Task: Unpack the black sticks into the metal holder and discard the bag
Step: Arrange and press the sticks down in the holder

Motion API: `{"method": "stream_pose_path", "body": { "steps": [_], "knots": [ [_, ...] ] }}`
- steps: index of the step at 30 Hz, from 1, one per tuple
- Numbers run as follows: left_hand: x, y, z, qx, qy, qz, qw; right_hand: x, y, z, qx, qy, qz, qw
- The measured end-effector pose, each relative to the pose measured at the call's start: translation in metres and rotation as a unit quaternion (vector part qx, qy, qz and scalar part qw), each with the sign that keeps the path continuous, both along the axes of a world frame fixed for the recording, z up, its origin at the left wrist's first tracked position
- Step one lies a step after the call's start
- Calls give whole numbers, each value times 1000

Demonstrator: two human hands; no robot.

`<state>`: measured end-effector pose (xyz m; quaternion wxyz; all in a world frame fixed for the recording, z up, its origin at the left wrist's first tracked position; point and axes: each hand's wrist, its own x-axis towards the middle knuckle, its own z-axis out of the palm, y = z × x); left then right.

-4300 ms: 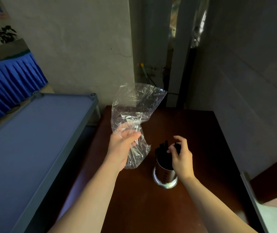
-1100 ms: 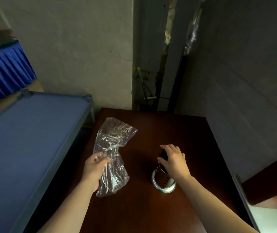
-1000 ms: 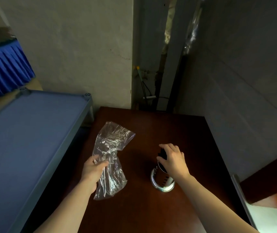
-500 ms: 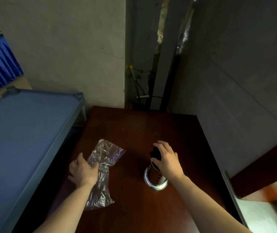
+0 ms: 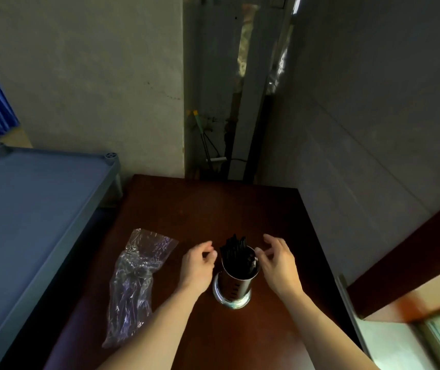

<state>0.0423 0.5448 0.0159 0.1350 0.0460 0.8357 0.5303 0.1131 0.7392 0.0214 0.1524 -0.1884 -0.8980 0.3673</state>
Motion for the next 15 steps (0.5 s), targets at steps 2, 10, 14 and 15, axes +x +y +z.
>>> {"method": "stream_pose_path", "body": {
  "steps": [2, 10, 14, 15],
  "knots": [
    [2, 12, -2, 11, -20, -17, 1000, 4, 5, -4, 12, -25, 10, 1000],
    [2, 32, -7, -4, 14, -1, 1000, 4, 5, -13, 15, -81, 84, 993],
    [3, 36, -7, -10, 38, 0, 999, -4, -3, -15, 32, -89, 92, 991],
    [4, 37, -8, -16, 41, -1, 999, -5, -6, -15, 35, -93, 96, 990]
  ]
}}
